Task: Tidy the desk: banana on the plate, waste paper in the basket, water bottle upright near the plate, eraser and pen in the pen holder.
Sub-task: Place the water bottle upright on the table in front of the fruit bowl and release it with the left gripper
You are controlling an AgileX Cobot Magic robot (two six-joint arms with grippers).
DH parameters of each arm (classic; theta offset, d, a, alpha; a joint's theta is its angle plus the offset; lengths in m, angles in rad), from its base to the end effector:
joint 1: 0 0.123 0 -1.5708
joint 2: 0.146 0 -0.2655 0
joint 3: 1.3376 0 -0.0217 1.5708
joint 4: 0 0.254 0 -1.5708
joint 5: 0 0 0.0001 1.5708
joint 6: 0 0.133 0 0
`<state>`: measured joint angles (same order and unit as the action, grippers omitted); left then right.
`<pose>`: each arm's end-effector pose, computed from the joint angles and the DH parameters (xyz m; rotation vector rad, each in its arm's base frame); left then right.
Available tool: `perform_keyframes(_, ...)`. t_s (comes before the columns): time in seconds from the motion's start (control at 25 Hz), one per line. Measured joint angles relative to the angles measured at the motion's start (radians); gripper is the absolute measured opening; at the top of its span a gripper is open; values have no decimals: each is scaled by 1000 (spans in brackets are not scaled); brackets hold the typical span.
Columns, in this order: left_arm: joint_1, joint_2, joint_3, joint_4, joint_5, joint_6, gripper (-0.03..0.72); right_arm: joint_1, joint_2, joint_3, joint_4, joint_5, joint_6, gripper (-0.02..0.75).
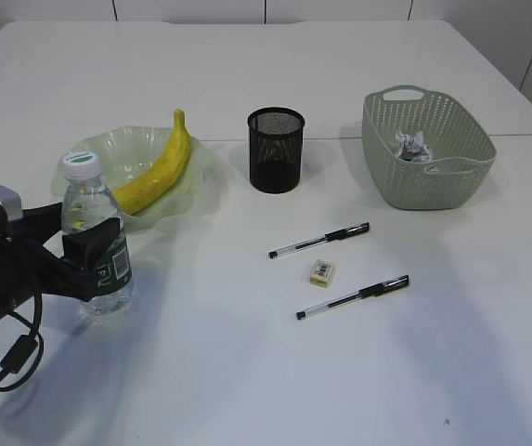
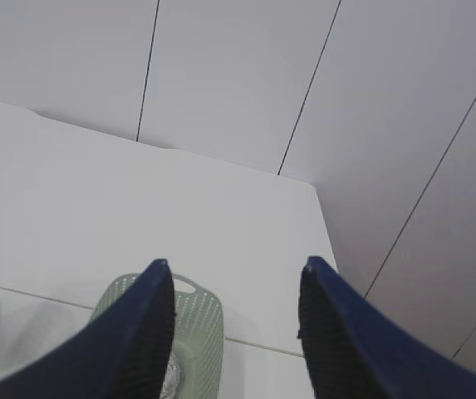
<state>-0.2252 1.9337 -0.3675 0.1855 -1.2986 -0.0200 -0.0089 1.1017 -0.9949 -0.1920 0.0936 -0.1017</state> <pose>0.2900 -0.0907 0.0798 0.3536 1.7264 -0.2985 0.3022 -0.0051 0.3766 -0.2255 1.6729 -0.2418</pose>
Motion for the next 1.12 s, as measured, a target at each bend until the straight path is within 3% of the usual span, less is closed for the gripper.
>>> perform_keyframes(1.12,0,-29,4,-26,57,-2,494,0,0,0,0,0,0,368)
